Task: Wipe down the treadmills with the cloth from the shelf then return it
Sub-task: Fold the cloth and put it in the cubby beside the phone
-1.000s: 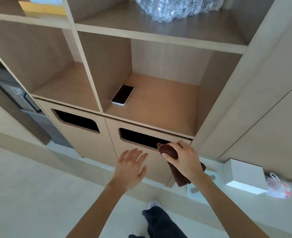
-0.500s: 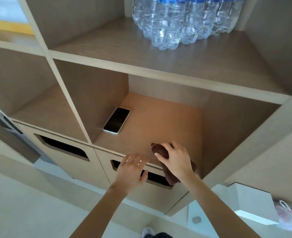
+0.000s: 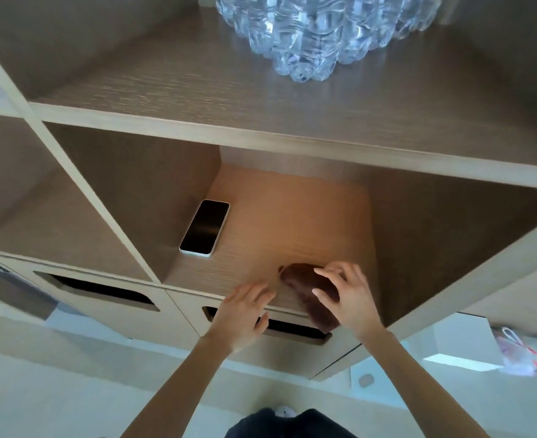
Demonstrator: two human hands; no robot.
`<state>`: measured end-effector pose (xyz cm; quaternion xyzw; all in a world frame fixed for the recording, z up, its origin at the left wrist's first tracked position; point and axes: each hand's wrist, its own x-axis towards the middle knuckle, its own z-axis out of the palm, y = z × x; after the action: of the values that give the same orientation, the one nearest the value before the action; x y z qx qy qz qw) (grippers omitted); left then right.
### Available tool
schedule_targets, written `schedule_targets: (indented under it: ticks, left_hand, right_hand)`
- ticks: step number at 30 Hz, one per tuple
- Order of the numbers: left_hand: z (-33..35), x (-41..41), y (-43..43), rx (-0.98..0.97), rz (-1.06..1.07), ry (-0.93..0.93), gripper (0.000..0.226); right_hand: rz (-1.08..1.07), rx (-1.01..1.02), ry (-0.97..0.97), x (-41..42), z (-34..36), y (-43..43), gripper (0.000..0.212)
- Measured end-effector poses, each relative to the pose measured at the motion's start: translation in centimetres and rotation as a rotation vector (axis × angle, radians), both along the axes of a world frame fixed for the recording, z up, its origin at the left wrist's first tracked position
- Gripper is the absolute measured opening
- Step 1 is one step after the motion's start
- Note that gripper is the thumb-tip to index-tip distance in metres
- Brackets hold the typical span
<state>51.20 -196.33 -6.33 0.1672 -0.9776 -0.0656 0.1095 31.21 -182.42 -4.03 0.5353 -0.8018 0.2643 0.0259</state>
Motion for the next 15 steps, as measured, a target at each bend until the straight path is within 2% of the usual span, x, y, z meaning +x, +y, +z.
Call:
schedule_targets:
  ticks: [3, 8, 12, 13, 15]
  left_hand:
    - [-0.3, 0.1, -0.7, 0.029, -0.039, 0.015, 0.042]
    - [0.1, 0.0, -1.3, 0.005, -0.150, 0.067, 0.044]
    - [0.7, -0.2, -2.0, 0.026, -0.087, 0.174, 0.042]
    - [0.8, -0.2, -2.2, 0.026, -0.078, 0.197, 0.042]
    - [0.9, -0.3, -2.5, 0.011, -0.100, 0.228, 0.041]
  right_hand:
    - [-0.084, 0.003, -0.078, 0.7, -0.1, 1.8, 0.028]
    - [-0.052, 0.119, -0.175, 1.2, 0.1, 0.7, 0.041]
    - [0.082, 0.185, -0.303, 1.2, 0.4, -0.2, 0.055]
    - [0.096, 0.175, -0.301, 1.4, 0.4, 0.0, 0.054]
    - [0.076, 0.098, -0.173, 2.1, -0.1, 0.8, 0.047]
